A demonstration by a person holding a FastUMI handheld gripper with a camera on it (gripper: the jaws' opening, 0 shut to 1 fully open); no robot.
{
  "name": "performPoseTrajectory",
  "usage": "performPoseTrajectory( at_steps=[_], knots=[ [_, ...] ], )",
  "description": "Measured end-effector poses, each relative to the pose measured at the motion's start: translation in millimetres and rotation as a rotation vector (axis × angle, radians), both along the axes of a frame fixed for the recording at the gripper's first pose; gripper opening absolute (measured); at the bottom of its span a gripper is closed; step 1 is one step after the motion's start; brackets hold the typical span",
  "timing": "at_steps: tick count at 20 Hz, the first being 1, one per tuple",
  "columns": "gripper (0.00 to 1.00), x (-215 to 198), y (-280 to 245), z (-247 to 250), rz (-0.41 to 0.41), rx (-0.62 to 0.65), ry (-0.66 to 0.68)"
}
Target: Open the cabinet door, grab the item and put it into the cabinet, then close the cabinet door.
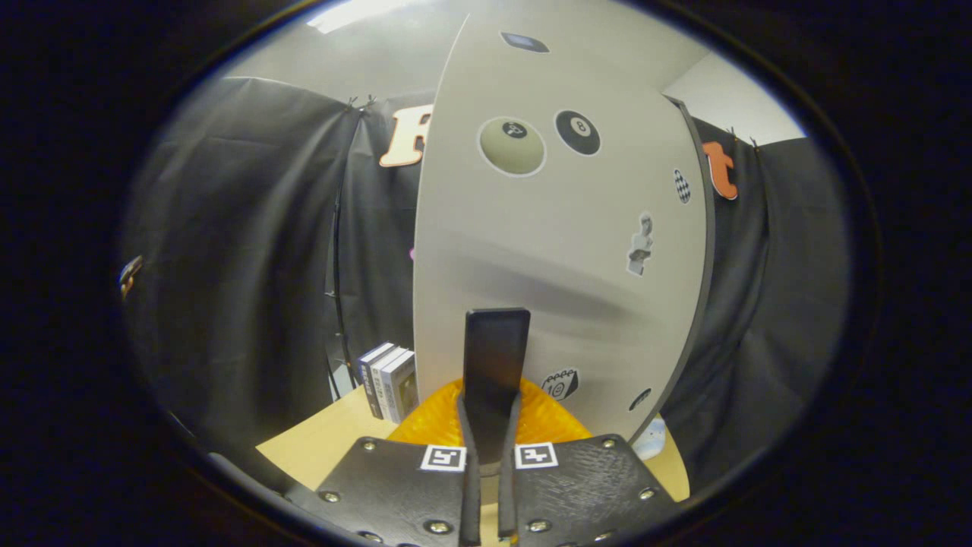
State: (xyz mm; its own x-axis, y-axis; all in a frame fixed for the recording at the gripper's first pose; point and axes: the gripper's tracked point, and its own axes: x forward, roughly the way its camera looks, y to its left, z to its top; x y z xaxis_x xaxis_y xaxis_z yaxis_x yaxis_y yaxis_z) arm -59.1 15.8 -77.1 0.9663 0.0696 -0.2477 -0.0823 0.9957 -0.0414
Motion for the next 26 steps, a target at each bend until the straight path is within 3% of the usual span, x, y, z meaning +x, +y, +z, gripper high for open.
performPoseTrajectory(
  at_steps=[12,26],
  knots=[
    [0.09,-52,-47,6,-0.08,0.064,0.019],
    [0.08,-117,-139,18,-0.328,0.082,0.035]
  ],
)
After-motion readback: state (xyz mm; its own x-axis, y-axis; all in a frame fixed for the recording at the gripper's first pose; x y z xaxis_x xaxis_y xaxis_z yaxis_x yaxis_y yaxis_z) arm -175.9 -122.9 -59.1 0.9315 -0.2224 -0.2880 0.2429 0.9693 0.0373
